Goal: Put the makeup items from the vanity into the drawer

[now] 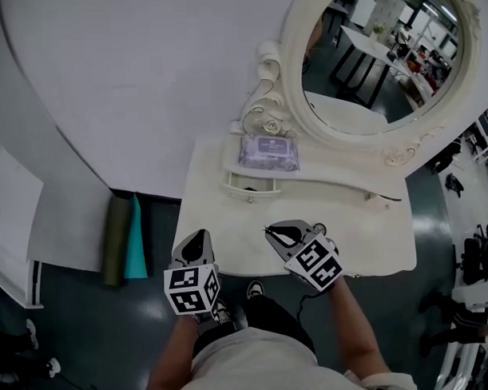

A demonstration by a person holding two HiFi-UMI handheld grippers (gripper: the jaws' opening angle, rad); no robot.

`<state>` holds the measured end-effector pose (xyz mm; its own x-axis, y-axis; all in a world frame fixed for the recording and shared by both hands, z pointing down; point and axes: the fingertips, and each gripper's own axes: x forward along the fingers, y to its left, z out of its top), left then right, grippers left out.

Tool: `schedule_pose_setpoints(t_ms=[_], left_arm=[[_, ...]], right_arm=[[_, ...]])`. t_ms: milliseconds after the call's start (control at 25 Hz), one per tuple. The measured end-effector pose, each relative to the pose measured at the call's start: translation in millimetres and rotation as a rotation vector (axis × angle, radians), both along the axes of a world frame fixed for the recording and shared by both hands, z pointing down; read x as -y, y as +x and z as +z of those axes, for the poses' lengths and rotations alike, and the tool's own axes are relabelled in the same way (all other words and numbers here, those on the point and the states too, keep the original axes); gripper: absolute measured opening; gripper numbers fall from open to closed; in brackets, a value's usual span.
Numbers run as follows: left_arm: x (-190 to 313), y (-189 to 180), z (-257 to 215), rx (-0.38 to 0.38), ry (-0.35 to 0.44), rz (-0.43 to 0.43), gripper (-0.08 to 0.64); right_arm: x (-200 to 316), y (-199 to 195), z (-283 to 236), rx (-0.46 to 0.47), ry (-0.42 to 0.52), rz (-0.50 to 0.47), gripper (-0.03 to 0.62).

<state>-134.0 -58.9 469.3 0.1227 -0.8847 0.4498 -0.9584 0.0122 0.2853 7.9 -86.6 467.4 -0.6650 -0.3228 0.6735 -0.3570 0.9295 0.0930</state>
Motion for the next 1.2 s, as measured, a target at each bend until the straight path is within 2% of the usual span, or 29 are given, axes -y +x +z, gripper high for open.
schedule_pose_setpoints(t_ms=[280,680,920,1200], left_arm=[[27,-2,22,-0.007,-0.053,-0.003,0.005],[89,-14,26,-0.011,-0.076,-0.062,0.005],[105,-23,39,-0.027,-0.107,-0.107,0.005],[104,-25,58,-0.047,-0.157,-0.143,0.005]], right_arm=[[37,-6,14,0.005,-0.028,0.009,0.043],[103,-36,25,0.002,-0.065,-0.082,0.043],[124,-59,35,-0.024,-0.053,-0.148,0.043],[140,-73,53,-0.067,-0.002,-0.154,0.043]])
